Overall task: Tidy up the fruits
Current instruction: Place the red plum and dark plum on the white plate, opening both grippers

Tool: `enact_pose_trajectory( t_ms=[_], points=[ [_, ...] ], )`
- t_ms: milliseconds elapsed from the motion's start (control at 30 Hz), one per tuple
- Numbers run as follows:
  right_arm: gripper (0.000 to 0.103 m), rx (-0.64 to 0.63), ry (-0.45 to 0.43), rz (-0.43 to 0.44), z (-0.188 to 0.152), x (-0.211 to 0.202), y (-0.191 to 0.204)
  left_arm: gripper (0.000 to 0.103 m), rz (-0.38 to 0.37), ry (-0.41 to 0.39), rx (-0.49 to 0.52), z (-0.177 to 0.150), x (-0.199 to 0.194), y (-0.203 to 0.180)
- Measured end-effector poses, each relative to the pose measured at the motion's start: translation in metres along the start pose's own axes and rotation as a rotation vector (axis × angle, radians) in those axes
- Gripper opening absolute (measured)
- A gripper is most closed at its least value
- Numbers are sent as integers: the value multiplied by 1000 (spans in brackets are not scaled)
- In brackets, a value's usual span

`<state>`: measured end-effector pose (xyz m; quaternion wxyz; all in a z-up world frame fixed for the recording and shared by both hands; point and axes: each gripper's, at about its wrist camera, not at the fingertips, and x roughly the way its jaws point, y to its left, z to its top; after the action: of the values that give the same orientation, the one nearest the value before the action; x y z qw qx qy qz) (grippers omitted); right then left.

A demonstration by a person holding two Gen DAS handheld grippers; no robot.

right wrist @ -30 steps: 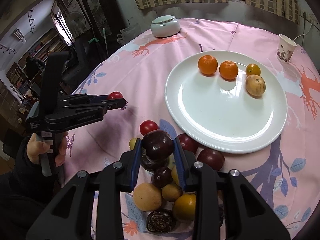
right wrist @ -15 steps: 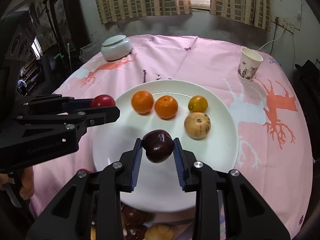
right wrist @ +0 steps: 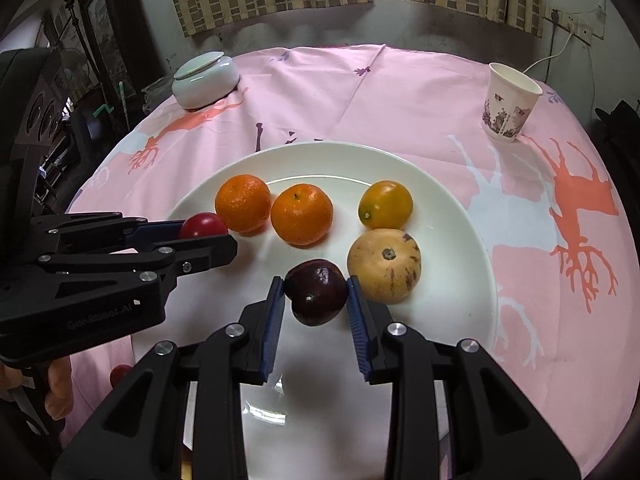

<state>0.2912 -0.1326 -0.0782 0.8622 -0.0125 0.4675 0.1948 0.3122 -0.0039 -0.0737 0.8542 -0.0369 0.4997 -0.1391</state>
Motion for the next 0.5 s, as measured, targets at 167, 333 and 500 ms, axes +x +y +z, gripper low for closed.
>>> enact_pose_trajectory(
  t_ms=[167,333,500],
  points=[
    [46,-12,4,-21,3,6,2,31,2,3,-8,4,3,0],
    [62,-47,-22,-53,4,-6,11,58,3,-38,-37,8,-13,6],
    [63,-66,-67,-49,-9,-61,18,70,-29,-133,-53,-9,-75,12]
  ],
)
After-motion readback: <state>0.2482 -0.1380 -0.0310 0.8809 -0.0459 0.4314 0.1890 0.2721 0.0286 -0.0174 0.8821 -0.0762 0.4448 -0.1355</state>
